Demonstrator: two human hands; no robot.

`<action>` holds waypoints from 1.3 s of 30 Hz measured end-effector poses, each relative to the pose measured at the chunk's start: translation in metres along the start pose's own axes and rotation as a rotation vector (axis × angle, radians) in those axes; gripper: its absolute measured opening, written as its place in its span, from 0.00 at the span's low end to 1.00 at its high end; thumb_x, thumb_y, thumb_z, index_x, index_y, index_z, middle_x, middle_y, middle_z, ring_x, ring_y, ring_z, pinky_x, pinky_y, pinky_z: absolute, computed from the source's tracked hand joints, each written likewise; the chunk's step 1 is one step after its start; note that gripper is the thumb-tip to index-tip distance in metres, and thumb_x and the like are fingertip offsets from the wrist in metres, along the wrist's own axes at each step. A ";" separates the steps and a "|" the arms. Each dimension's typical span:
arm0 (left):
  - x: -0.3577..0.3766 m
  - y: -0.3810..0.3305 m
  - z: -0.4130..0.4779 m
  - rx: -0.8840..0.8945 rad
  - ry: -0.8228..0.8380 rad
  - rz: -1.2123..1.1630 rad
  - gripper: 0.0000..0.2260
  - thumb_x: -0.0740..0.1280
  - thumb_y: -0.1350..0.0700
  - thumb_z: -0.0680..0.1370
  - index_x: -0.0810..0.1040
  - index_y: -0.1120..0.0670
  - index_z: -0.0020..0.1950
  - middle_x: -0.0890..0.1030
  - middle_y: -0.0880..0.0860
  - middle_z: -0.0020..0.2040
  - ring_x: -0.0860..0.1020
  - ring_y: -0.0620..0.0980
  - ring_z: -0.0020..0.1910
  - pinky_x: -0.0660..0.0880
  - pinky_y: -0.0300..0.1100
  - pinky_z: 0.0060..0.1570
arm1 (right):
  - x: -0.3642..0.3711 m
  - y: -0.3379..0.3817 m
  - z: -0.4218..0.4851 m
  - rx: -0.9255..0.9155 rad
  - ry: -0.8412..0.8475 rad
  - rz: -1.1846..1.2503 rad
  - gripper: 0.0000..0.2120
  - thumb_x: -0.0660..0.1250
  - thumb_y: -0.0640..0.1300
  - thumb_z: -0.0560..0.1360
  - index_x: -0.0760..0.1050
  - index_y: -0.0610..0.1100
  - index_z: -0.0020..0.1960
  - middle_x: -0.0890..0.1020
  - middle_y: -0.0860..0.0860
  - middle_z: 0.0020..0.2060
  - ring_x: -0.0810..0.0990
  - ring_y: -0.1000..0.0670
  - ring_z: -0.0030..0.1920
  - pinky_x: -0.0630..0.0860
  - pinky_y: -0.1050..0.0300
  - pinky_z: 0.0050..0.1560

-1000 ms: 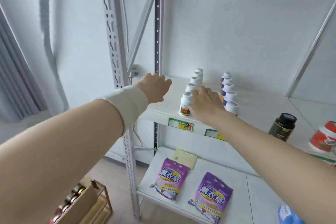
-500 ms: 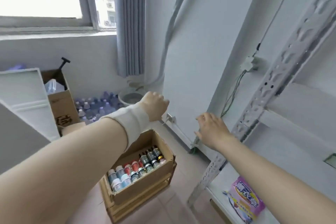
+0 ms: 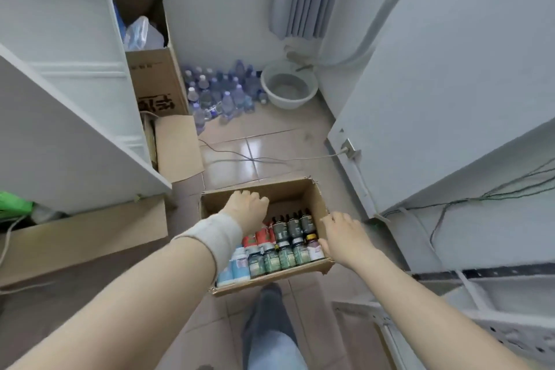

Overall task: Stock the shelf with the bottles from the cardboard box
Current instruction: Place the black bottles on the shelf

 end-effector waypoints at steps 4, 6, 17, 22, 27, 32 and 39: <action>0.071 -0.010 0.059 -0.086 0.147 -0.214 0.16 0.58 0.54 0.79 0.67 0.58 0.65 0.73 0.59 0.63 0.72 0.59 0.62 0.69 0.50 0.57 | 0.069 -0.007 0.057 -0.067 0.152 0.069 0.23 0.58 0.52 0.77 0.63 0.43 0.68 0.69 0.44 0.65 0.67 0.43 0.65 0.64 0.52 0.64; 0.114 -0.021 0.083 -0.115 0.253 -0.353 0.19 0.60 0.51 0.79 0.66 0.58 0.66 0.73 0.58 0.63 0.72 0.59 0.62 0.70 0.50 0.56 | 0.108 -0.009 0.085 -0.095 0.232 0.080 0.25 0.60 0.53 0.77 0.62 0.43 0.69 0.69 0.45 0.65 0.66 0.44 0.66 0.64 0.52 0.65; 0.276 -0.014 0.209 -0.654 0.177 -1.307 0.26 0.63 0.44 0.77 0.66 0.58 0.69 0.75 0.56 0.65 0.74 0.54 0.63 0.69 0.41 0.54 | 0.208 -0.010 0.269 -0.169 0.174 0.163 0.39 0.67 0.60 0.70 0.56 0.43 0.73 0.65 0.43 0.69 0.55 0.42 0.72 0.58 0.50 0.69; 0.298 -0.021 0.227 -0.679 0.138 -1.406 0.28 0.66 0.41 0.74 0.68 0.57 0.68 0.74 0.55 0.65 0.72 0.53 0.64 0.65 0.38 0.54 | 0.223 -0.005 0.301 -0.253 0.221 -0.034 0.37 0.67 0.65 0.67 0.65 0.44 0.67 0.72 0.43 0.64 0.60 0.41 0.69 0.61 0.49 0.65; 0.305 -0.022 0.229 -0.713 0.156 -1.471 0.26 0.67 0.45 0.75 0.69 0.58 0.68 0.74 0.55 0.65 0.73 0.52 0.63 0.67 0.38 0.53 | 0.223 -0.006 0.306 -0.250 0.244 0.061 0.38 0.70 0.64 0.64 0.66 0.47 0.67 0.74 0.46 0.62 0.59 0.42 0.69 0.60 0.50 0.65; 0.303 -0.016 0.222 -0.727 0.110 -1.584 0.24 0.67 0.47 0.75 0.68 0.57 0.66 0.75 0.54 0.62 0.73 0.51 0.60 0.70 0.42 0.58 | 0.208 -0.010 0.293 -0.274 0.082 0.265 0.37 0.75 0.59 0.61 0.69 0.48 0.66 0.76 0.47 0.60 0.59 0.44 0.69 0.58 0.50 0.66; 0.284 0.014 0.178 -0.724 -0.024 -1.758 0.10 0.65 0.49 0.77 0.70 0.48 0.56 0.74 0.41 0.49 0.75 0.37 0.47 0.74 0.31 0.36 | 0.185 -0.018 0.248 -0.173 -0.036 0.783 0.35 0.78 0.46 0.62 0.70 0.47 0.65 0.74 0.50 0.57 0.63 0.49 0.64 0.60 0.62 0.63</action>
Point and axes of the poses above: each hand's wrist, its own z-axis towards the middle knuckle, its own x-axis out of the palm, y = z × x, the point moved 9 cm from there along z, towards the middle knuckle
